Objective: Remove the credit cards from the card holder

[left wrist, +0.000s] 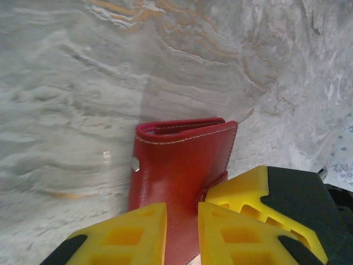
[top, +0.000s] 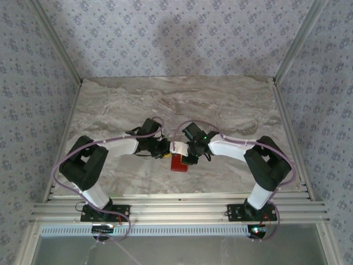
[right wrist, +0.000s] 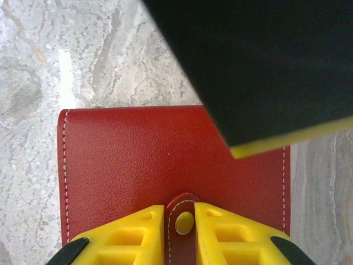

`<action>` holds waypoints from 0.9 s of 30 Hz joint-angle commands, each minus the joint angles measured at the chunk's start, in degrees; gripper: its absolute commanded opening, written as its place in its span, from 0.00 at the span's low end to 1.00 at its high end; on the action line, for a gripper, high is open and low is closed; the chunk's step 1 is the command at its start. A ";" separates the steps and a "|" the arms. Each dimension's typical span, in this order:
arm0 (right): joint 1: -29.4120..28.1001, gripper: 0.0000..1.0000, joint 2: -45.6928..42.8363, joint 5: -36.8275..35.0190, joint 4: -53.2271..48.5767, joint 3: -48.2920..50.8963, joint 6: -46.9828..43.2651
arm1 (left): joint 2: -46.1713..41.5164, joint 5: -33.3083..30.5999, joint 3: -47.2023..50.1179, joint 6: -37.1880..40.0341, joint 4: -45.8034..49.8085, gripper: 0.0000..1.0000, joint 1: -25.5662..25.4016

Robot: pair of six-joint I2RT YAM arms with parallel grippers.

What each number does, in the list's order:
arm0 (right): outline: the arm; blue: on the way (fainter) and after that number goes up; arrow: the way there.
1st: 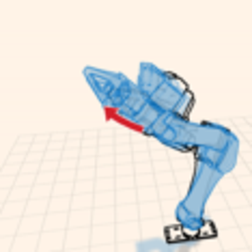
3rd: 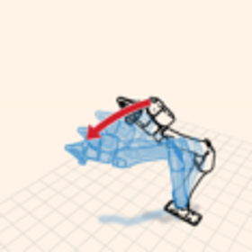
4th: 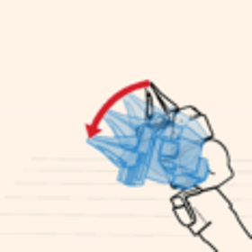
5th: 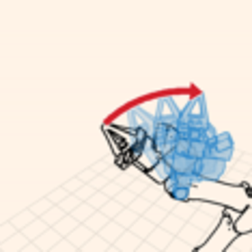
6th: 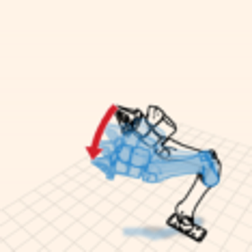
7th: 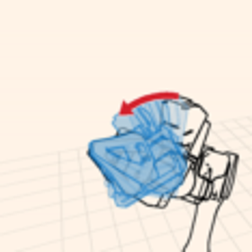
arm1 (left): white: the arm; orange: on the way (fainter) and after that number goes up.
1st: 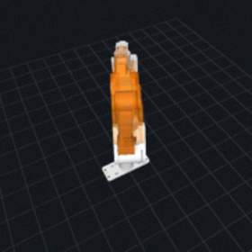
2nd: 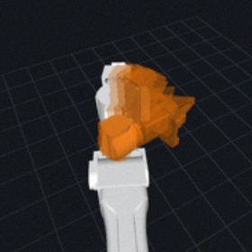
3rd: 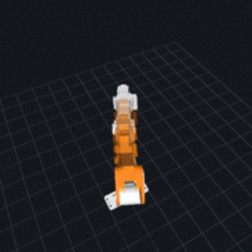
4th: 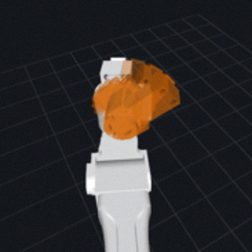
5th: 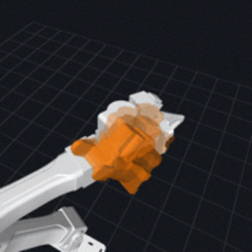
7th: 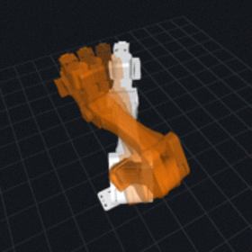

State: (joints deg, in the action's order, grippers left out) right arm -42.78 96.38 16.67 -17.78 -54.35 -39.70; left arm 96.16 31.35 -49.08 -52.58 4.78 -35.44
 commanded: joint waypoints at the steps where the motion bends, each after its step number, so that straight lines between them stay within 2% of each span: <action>1: 0.57 0.20 -2.30 3.85 5.72 2.22 -0.62 | 2.01 3.51 -0.36 -2.95 -4.98 0.21 -0.50; 14: 2.09 0.17 -4.60 9.05 14.98 7.10 2.43 | 5.60 2.76 1.20 -3.23 -4.52 0.16 -0.64; 27: 3.61 0.14 -6.66 10.75 18.06 9.75 3.73 | 7.27 1.47 2.76 -2.44 -3.80 0.14 -0.11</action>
State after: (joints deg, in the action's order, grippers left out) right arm -39.94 91.68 25.45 -1.85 -45.60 -37.23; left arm 101.06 34.09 -47.94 -55.59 -1.63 -35.64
